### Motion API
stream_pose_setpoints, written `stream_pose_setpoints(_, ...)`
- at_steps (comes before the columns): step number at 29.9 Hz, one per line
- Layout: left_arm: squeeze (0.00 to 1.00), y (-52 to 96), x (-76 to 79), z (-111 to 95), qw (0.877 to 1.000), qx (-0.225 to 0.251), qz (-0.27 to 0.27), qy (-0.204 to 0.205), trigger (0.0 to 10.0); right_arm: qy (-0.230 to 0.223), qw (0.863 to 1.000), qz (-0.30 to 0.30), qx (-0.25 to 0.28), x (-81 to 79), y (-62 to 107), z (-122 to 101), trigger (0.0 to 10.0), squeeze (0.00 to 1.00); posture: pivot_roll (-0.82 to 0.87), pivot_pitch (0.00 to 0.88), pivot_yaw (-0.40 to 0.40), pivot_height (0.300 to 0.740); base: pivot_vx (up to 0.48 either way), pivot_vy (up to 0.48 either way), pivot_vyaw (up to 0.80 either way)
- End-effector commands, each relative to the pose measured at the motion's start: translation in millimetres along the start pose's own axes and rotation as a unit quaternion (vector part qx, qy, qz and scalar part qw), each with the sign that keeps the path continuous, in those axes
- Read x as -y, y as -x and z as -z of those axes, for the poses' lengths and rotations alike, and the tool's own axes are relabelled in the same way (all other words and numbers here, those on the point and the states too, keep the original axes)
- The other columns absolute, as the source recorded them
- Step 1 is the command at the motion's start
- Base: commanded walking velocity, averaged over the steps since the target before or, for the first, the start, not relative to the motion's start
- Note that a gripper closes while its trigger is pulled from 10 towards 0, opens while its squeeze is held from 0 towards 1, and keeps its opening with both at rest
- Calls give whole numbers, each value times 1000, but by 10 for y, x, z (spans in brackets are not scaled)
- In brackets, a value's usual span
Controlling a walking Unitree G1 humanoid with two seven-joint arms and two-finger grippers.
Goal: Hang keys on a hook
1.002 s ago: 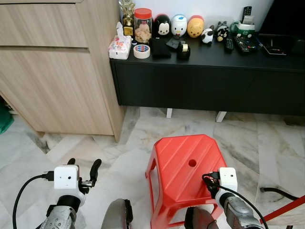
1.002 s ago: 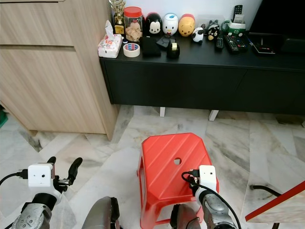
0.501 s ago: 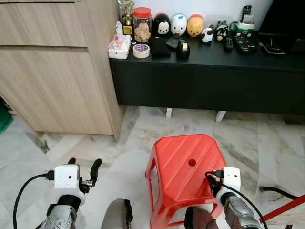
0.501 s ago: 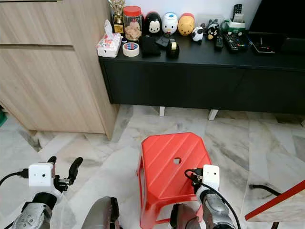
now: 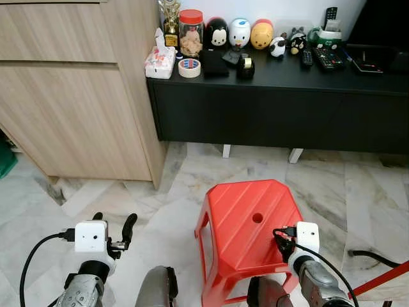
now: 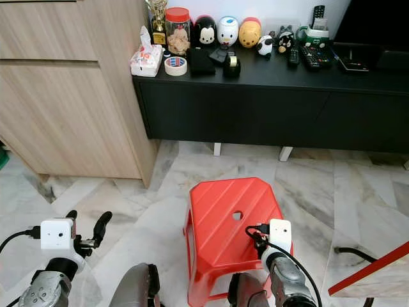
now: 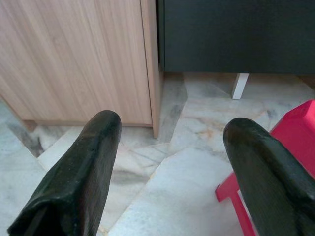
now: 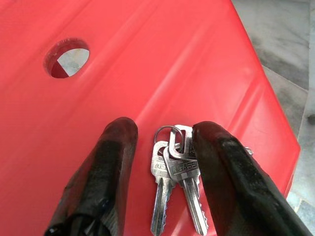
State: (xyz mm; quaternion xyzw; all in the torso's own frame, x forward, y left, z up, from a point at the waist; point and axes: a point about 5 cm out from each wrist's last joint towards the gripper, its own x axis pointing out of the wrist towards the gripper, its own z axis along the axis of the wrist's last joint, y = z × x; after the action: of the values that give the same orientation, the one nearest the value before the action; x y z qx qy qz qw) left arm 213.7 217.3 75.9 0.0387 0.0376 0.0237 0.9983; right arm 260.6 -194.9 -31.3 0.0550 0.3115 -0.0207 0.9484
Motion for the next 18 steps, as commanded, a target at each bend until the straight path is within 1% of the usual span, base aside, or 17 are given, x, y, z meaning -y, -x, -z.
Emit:
stream_pose_setpoints(1, 0, 3, 4, 19, 1000, -3, 4, -13, 10000, -2, 1000, 2, -11, 24, 11, 44, 10000, 0, 88, 101, -50, 608, 0, 0, 0)
stream_pose_setpoints(5, 0, 2, 7, 25, 1000, -3, 3, -13, 10000, -2, 1000, 0, -10, 25, 10, 40, 10000, 0, 94, 99, -55, 608, 0, 0, 0)
stream_pose_setpoints(9, 0, 10, 3, 38, 1000, -4, 2, -13, 10000, -14, 1000, 4, 2, 25, 13, 30, 10000, 0, 90, 98, -57, 608, 0, 0, 0)
stream_pose_setpoints(12, 0, 15, 4, 48, 1000, -5, 2, -13, 10000, -7, 1000, -4, 13, 19, 14, 6, 10000, 0, 86, 98, -58, 608, 0, 0, 0)
stream_pose_setpoints(14, 0, 14, 9, 58, 1000, -6, 3, -12, 10000, -15, 999, -4, 33, 17, 18, -22, 10000, 0, 85, 98, -58, 608, 0, 0, 0)
stream_pose_setpoints(18, 0, 12, 15, 68, 1000, -6, 3, -11, 10000, 1, 998, 9, 68, 33, 30, -81, 10000, 0, 82, 96, -58, 608, 0, 0, 0)
